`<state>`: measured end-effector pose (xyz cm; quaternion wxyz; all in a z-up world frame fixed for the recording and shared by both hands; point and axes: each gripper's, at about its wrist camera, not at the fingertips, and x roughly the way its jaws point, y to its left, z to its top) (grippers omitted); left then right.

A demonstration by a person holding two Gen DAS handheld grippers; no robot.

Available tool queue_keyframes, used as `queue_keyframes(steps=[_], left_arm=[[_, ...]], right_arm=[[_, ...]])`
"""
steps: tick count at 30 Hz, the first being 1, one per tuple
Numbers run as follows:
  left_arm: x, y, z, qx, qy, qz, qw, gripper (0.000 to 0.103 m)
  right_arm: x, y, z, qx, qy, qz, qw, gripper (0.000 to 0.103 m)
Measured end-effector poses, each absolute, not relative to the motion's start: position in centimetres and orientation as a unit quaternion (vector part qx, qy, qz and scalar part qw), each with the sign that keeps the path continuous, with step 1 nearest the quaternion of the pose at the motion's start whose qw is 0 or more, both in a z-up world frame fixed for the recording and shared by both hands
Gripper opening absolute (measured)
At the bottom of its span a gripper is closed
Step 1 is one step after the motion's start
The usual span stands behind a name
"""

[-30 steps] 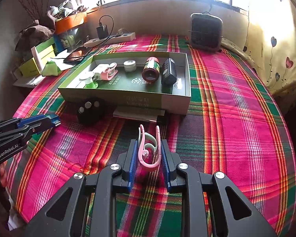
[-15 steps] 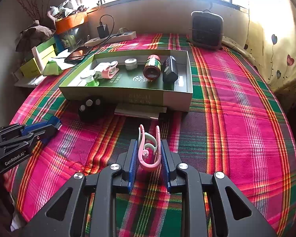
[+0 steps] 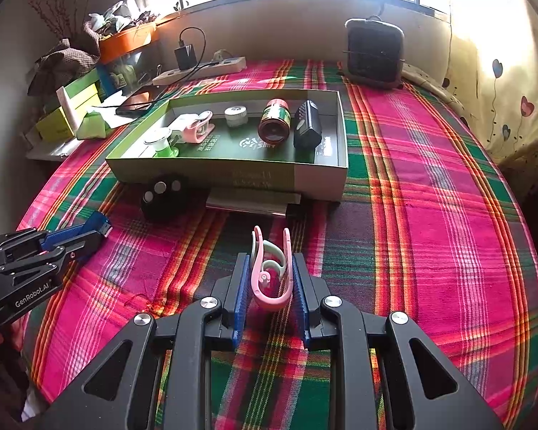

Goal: Organize rigid objects
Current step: 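Carry the USB tester with the left tool while the right tool carries the clip toward the box, then lower the USB tester into the box with the left tool while the right tool lowers the clip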

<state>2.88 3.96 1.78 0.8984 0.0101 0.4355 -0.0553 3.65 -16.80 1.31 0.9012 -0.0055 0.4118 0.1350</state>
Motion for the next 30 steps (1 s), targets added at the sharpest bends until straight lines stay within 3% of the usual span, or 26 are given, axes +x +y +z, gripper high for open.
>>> queue_keyframes(steps=[30], left_arm=[[9.5,1.5,7.9,-0.004,0.389,-0.12,0.913,0.021]], right_arm=[[7.6,-16.4,6.0,-0.002,0.372,0.161,0.914,0.024]])
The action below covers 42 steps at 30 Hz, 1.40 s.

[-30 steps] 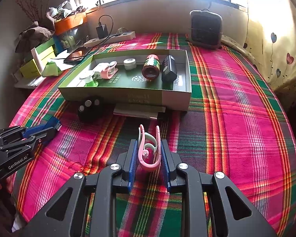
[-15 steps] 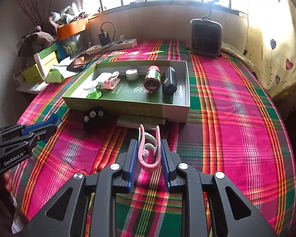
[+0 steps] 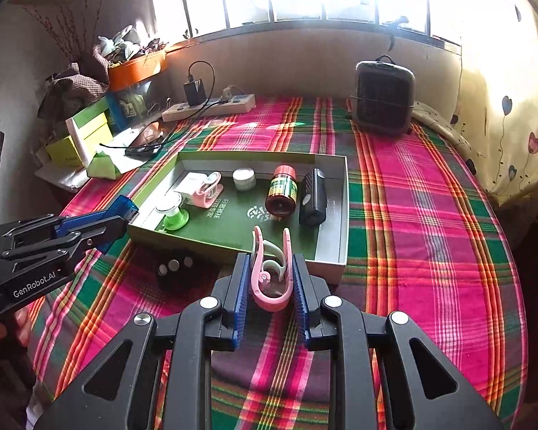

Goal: Organize rigid objects
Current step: 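Lower the USB tester into the box with the left tool while the right tool lowers the clip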

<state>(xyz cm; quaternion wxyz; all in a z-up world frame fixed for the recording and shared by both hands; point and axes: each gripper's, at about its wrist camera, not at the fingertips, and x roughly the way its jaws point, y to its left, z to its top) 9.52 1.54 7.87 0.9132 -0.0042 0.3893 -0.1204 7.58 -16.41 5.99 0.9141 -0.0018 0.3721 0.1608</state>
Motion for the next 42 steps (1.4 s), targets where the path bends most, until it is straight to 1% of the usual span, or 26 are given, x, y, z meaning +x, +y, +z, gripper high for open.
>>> queue_keyframes(steps=[17,42], left_arm=[[15.6,-1.0,6.7,-0.007,0.411,-0.144,0.9,0.021],[19.1,-3.3,3.3,0.015,0.443,-0.148,0.884,0.021]], right_arm=[[13.6,-16.0,4.4,0.002,0.41,0.192,0.892,0.024],[16.6,-14.6,1.8,-0.035,0.456,0.233,0.858,0.024]])
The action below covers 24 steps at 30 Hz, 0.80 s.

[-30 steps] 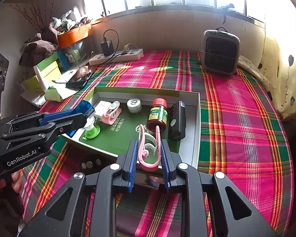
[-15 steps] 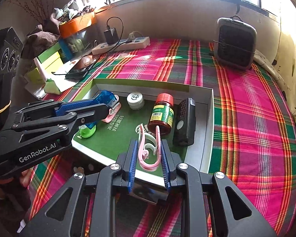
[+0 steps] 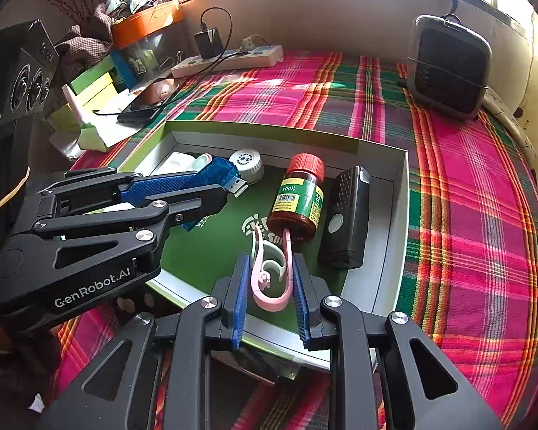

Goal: Organize rigid objects
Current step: 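Lower the USB tester into the box with the left tool while the right tool lowers the clip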

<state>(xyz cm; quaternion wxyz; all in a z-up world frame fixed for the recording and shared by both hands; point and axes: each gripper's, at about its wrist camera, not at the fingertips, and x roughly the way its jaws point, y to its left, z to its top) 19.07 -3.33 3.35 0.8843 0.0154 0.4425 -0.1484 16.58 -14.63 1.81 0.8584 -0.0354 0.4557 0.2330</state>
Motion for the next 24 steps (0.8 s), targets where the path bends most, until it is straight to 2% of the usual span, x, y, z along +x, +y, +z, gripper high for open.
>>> queue_keyframes(steps=[24], left_arm=[[19.8,-4.6,2.0,0.041,0.457,-0.14,0.877,0.021]], right_arm=[[17.1,-15.1,1.4,-0.073,0.456,0.21,0.862,0.024]])
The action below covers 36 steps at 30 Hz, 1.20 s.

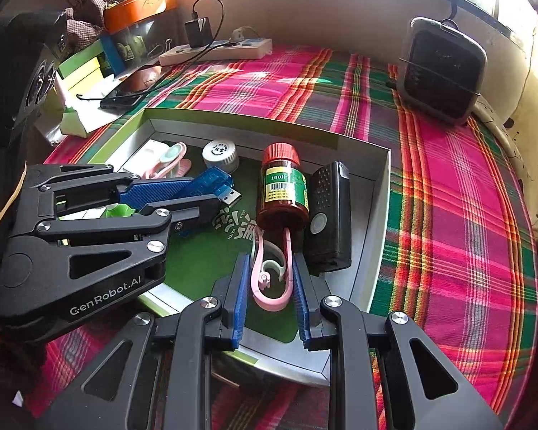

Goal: Organize rigid objects
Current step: 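Lower the USB tester into the box with the left tool while the right tool lowers the clip, then open the left tool releasing the USB tester while the right tool releases the pink clip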

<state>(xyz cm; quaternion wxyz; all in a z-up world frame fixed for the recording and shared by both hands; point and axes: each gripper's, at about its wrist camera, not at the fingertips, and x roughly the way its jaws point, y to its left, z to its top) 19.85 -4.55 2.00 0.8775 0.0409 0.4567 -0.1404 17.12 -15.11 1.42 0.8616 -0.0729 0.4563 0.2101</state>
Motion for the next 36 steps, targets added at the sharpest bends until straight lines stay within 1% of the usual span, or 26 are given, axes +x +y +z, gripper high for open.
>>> queue_keyframes(steps=[28,31,33,36], left_arm=[[20.09,-4.6,2.0,0.035,0.461,-0.137,0.876,0.022],[20.11,-4.59,2.0,0.034,0.462,-0.136,0.876,0.023],[20.11,-4.45,2.01,0.031,0.462,-0.136,0.876,0.028],[20.08,-4.35,2.03,0.029,0.463,-0.133,0.876,0.03]], right_arm=[[17.29,-14.86,1.34,-0.08,0.459,0.211,0.859,0.024],[17.33,-14.82,1.34,-0.08,0.46,0.21,0.859,0.024],[17.33,-14.81,1.33,-0.08,0.459,0.209,0.86,0.024],[17.34,-14.85,1.35,-0.076,0.46,0.209,0.859,0.026]])
